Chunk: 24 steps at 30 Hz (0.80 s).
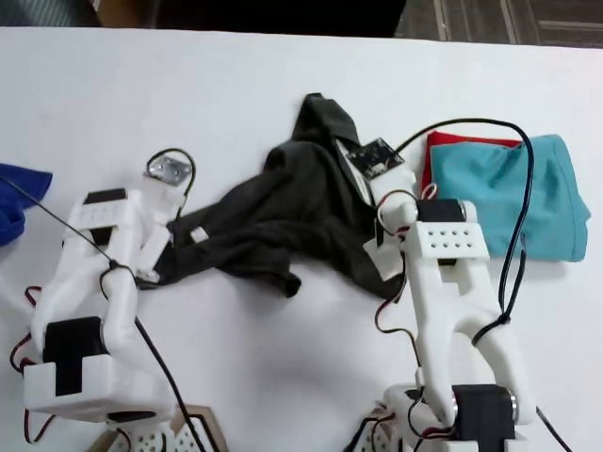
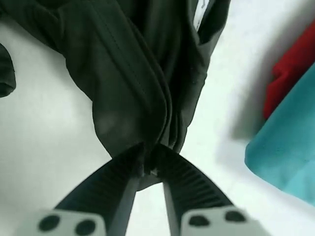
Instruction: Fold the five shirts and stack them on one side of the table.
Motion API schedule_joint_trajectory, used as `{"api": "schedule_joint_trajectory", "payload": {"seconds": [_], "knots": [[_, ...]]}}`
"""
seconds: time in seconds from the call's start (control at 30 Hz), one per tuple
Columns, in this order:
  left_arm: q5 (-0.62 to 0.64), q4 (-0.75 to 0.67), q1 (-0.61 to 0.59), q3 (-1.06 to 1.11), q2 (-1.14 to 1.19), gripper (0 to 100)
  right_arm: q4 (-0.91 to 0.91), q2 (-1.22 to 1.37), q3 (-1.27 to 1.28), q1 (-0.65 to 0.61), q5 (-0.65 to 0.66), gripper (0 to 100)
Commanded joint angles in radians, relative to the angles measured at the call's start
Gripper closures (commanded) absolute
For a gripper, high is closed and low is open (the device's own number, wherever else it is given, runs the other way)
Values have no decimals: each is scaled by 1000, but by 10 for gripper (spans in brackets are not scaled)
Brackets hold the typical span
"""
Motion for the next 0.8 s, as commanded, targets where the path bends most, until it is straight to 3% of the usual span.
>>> {"api": "schedule_joint_trajectory", "payload": {"seconds": [0.0,0.3,0.77], "knots": [[-8,9,-5,-30,-28,974,-10,1,-6,1,5,950],[-9,9,-5,-28,-28,974,-18,1,-15,67,8,746],[-11,9,-6,-28,-28,974,-47,4,60,73,8,755]]}}
